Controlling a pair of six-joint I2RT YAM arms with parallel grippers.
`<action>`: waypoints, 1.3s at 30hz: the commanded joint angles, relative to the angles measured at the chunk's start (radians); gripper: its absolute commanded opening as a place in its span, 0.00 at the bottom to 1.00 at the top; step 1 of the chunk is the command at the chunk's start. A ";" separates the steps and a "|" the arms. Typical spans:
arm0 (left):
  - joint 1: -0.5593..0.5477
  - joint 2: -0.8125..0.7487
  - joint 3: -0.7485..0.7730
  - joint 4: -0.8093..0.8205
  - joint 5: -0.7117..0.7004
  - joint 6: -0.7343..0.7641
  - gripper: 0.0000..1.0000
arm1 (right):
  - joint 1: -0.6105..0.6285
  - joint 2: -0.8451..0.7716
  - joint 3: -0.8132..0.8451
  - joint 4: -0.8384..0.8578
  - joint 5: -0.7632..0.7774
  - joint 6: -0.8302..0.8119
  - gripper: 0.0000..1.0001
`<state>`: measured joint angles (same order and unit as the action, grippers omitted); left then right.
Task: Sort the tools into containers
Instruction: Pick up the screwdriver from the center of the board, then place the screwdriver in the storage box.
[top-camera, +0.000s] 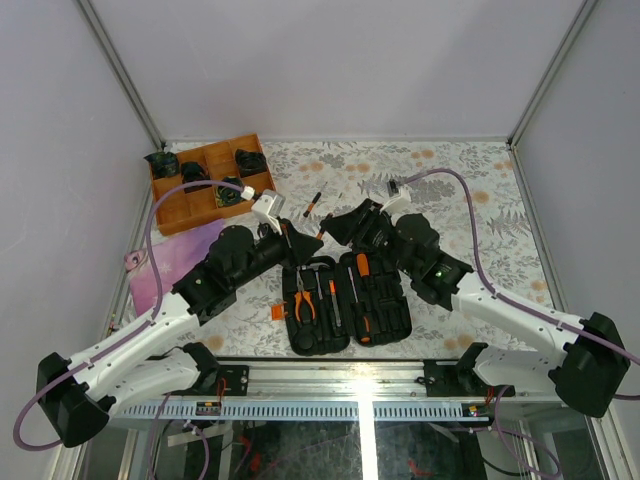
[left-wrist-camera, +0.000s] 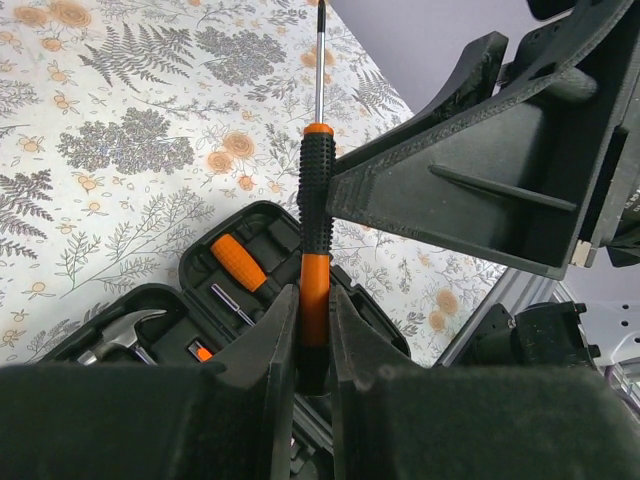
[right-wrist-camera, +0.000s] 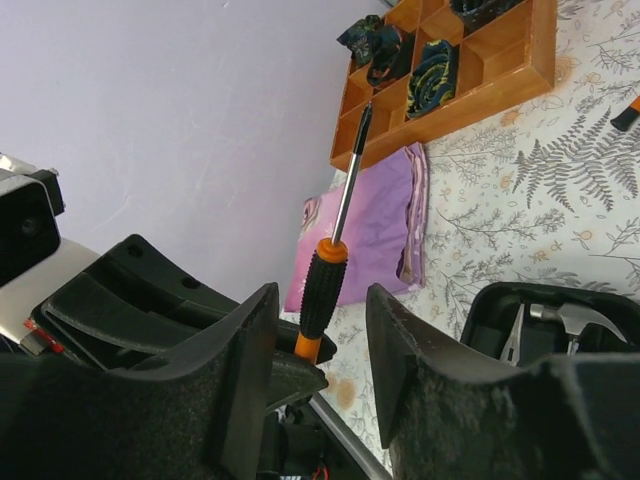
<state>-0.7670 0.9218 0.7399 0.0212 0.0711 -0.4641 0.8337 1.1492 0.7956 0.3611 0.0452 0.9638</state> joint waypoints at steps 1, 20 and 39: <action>-0.005 -0.005 -0.010 0.088 0.023 -0.005 0.00 | 0.010 0.013 0.039 0.077 0.043 0.039 0.45; -0.004 -0.012 0.002 0.008 -0.011 -0.009 0.56 | 0.010 0.028 0.142 -0.131 0.095 -0.120 0.00; 0.274 0.076 0.062 -0.233 0.109 -0.093 0.63 | -0.135 0.073 0.204 -0.670 -0.008 -0.352 0.00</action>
<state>-0.5579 0.9905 0.7586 -0.1421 0.1192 -0.5220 0.7753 1.2320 1.0153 -0.2321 0.1318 0.6281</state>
